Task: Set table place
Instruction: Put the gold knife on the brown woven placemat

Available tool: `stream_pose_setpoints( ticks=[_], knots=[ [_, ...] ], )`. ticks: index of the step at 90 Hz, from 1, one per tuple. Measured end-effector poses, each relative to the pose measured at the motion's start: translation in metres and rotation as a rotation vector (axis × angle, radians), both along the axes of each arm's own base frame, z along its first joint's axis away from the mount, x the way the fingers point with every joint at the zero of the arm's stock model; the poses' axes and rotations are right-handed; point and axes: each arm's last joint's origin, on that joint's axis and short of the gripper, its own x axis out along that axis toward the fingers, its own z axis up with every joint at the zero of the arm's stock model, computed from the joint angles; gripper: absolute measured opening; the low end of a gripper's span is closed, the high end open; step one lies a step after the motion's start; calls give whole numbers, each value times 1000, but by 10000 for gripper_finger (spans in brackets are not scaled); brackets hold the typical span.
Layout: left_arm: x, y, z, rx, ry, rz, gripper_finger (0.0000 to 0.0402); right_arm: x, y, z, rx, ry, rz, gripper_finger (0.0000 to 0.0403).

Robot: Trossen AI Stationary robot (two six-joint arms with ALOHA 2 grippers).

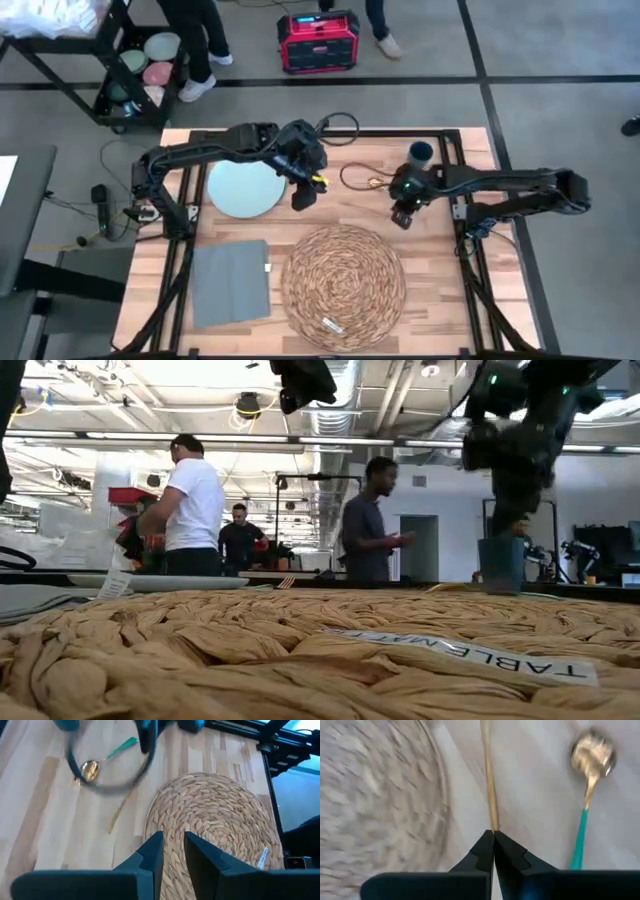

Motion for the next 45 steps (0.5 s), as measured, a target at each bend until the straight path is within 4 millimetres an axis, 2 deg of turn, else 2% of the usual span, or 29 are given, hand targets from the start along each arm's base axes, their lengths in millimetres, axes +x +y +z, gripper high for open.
stream_pose_setpoints(
  ticks=[11, 18, 32, 45],
  knots=[
    [0, -4, 0, -21, 10, 16, 59, -2, 3, 19, -3, -85, 0, 1],
    [-1, -8, -1, -32, 34, 23, 58, -3, 5, 21, -8, -87, 8, 1],
    [-1, -18, -2, 20, 48, 26, 59, -1, 5, 2, -16, -9, 94, 8],
    [1, -25, -1, 51, 33, 12, 58, 8, 4, -21, 36, 86, 170, 61]
  ],
)
